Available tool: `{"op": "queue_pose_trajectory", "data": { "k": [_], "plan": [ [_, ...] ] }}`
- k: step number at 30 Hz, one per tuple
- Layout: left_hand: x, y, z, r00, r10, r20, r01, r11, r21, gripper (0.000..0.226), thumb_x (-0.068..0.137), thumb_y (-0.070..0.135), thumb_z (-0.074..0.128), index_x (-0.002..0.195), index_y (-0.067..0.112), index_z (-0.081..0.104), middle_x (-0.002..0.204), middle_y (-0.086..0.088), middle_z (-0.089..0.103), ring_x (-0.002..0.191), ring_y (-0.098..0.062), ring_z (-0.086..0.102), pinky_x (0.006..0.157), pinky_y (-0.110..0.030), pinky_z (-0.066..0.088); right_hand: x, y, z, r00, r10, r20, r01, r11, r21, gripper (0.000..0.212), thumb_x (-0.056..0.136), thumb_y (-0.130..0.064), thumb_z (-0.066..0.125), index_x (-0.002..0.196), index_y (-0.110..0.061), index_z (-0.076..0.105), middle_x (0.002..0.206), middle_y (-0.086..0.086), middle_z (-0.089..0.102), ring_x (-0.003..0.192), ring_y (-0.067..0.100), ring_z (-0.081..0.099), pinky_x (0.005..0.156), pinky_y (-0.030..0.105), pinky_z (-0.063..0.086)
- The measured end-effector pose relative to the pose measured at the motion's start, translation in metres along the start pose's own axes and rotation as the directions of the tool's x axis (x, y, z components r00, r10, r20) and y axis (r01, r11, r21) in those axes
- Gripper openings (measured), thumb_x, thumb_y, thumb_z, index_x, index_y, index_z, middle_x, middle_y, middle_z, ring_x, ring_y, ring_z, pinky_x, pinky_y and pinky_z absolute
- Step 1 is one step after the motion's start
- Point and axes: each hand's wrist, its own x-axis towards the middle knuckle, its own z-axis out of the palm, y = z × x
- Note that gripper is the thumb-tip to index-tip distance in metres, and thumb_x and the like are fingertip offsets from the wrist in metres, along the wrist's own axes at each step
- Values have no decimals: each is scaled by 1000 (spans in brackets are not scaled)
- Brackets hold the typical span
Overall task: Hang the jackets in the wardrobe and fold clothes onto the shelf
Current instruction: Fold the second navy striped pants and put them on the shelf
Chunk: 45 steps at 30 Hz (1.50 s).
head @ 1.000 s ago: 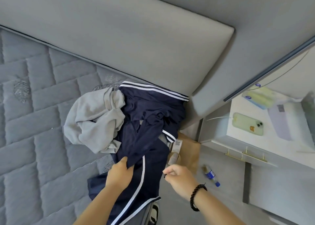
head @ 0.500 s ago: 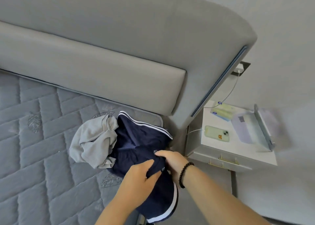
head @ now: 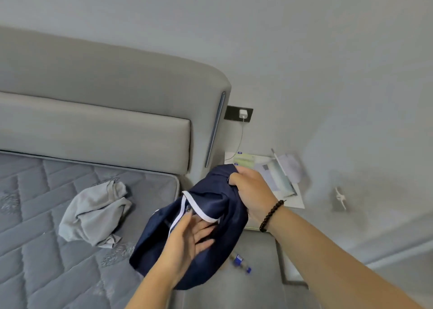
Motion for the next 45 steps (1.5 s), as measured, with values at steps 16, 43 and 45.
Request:
{"op": "queue_pose_trajectory", "data": {
  "k": [16,43,45],
  "plan": [
    [-27,-105,258,875,-471,114,466,882,74,25,69,-8,37,59,14,41,57,-5,43,56,-23,43,55,-31,41,-266,11,-251,971,115,-207,-200,866,-458,18,78,-11,54,86,5,55,77,9,54,73,16,49,68,30,38],
    [-178,-210,429,93,-911,401,-996,-80,49,35,90,38,50,64,15,43,68,-3,41,63,-17,36,62,-31,30,-478,56,-344,-40,260,-965,401,888,223,33,86,9,53,101,-17,65,99,12,70,93,31,65,83,42,54],
    [-180,-206,441,71,-842,534,-997,-65,31,35,92,36,49,64,15,44,68,-3,46,63,-16,38,58,-29,32,-489,43,-337,-50,134,-990,395,913,104,38,87,10,54,101,-23,64,99,4,72,95,23,66,83,39,53]
  ]
}}
